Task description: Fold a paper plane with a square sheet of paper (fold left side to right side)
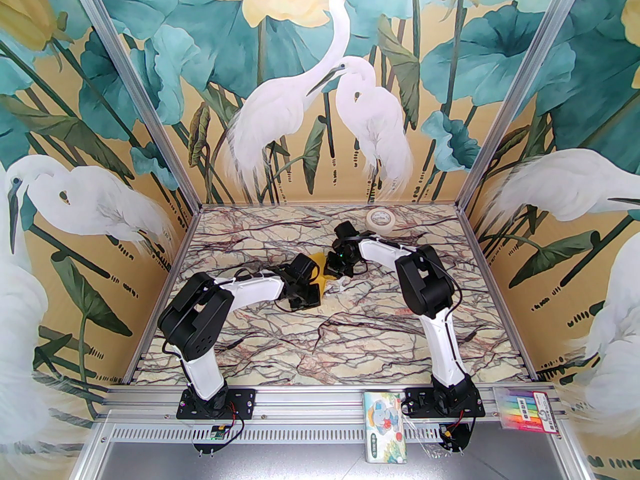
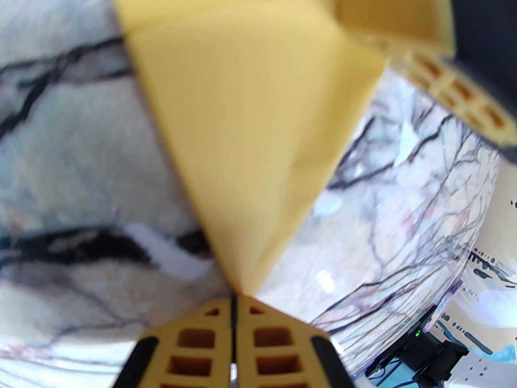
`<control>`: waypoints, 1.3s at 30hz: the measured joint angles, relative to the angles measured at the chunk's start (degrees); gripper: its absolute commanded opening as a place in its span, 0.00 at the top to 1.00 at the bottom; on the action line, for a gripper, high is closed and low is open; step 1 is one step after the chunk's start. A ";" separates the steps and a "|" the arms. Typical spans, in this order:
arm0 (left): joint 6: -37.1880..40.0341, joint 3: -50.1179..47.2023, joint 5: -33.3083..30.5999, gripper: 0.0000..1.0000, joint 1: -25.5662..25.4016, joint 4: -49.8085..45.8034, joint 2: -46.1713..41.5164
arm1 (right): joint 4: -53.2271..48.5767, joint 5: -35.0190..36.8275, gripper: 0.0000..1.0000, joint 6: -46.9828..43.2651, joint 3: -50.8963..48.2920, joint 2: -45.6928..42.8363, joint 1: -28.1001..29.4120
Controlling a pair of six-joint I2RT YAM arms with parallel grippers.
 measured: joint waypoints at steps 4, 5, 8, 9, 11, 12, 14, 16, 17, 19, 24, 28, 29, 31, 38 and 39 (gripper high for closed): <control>-0.02 0.02 0.94 0.91 2.82 -0.66 -1.86 | -0.02 0.22 1.00 0.02 0.00 -0.37 0.00; -0.04 0.02 1.27 0.90 4.24 -0.46 -2.36 | -0.02 0.33 1.00 0.02 0.00 -0.55 0.00; -0.22 1.18 1.92 0.86 8.50 0.28 -2.75 | 0.00 0.92 1.00 0.02 -0.02 -1.27 0.02; -0.37 1.90 1.95 0.86 9.62 0.57 -2.62 | -0.02 1.11 1.00 0.02 -0.02 -1.60 0.02; -0.68 3.39 2.19 0.86 10.84 1.51 -2.08 | 0.07 1.27 1.00 0.04 -0.02 -2.10 0.02; -1.01 4.11 2.34 0.86 11.06 2.25 -1.57 | 0.15 1.27 1.00 0.04 -0.02 -2.29 0.02; -1.60 5.07 3.19 0.86 11.15 3.65 -0.39 | 0.22 1.29 1.00 0.04 -0.02 -2.49 0.00; -2.10 5.66 4.13 0.86 11.13 4.81 1.18 | 0.22 1.29 1.00 0.07 -0.02 -2.51 0.02; -2.54 5.88 4.55 0.86 11.13 5.35 2.14 | 0.20 1.29 1.00 0.15 -0.02 -2.51 0.02; -3.19 6.32 4.98 0.86 11.13 5.75 4.11 | 0.26 1.29 1.00 0.24 -0.02 -2.51 0.02; -4.70 7.54 5.40 0.84 11.13 5.97 7.32 | 0.46 1.29 1.00 0.26 -0.02 -2.51 0.02; -5.60 8.15 5.38 0.84 11.13 5.99 7.65 | 0.83 1.27 1.00 0.42 -0.15 -2.51 0.02; -5.79 8.33 5.38 0.84 11.13 6.01 7.65 | 0.87 1.27 1.00 0.44 -0.22 -2.51 0.02; -6.34 8.68 5.38 0.84 11.13 6.34 7.65 | 0.94 1.27 1.00 0.44 -0.26 -2.51 0.02; -7.17 9.49 5.35 0.90 11.13 6.64 9.49 | 1.51 1.27 1.00 0.46 -0.90 -2.51 0.02; -7.17 9.49 5.35 0.90 11.13 6.64 9.62 | 1.51 1.27 1.00 0.46 -0.90 -2.51 0.02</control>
